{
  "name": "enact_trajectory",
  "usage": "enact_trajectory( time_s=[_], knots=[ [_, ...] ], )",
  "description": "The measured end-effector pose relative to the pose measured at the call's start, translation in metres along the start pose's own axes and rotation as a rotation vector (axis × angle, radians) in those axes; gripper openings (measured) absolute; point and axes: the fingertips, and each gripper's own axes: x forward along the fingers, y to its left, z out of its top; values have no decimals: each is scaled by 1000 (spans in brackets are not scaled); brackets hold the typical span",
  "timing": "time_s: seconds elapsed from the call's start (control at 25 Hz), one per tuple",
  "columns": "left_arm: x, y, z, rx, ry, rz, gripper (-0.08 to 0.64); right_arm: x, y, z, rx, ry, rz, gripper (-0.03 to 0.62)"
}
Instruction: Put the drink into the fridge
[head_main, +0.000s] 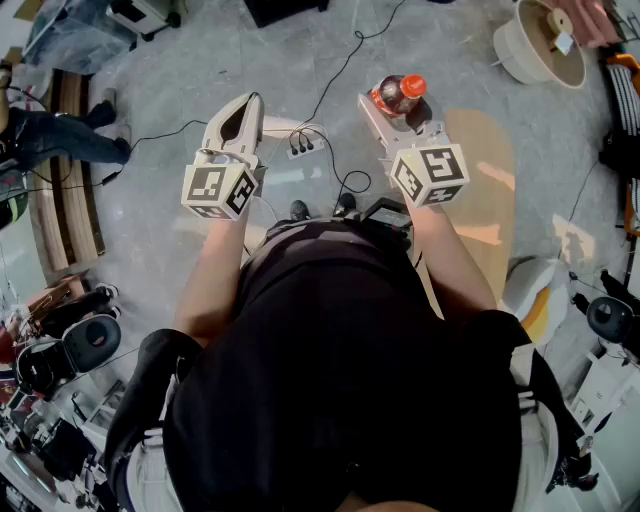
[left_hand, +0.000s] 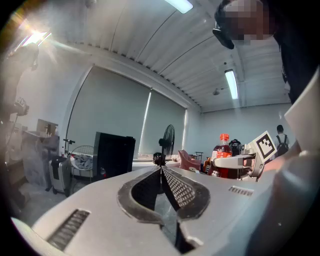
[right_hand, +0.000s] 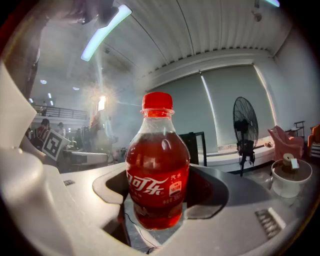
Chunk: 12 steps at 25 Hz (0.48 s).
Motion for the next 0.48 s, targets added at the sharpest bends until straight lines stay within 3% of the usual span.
enact_trajectory(
  time_s=[0.2, 0.48],
  knots=[
    [-20, 8, 5, -1, -12, 40, 23, -8, 26, 0, -6, -6, 13, 305],
    [-47, 24, 3, -18, -3, 97, 23, -26, 31, -6, 5, 9, -14, 305]
  ],
)
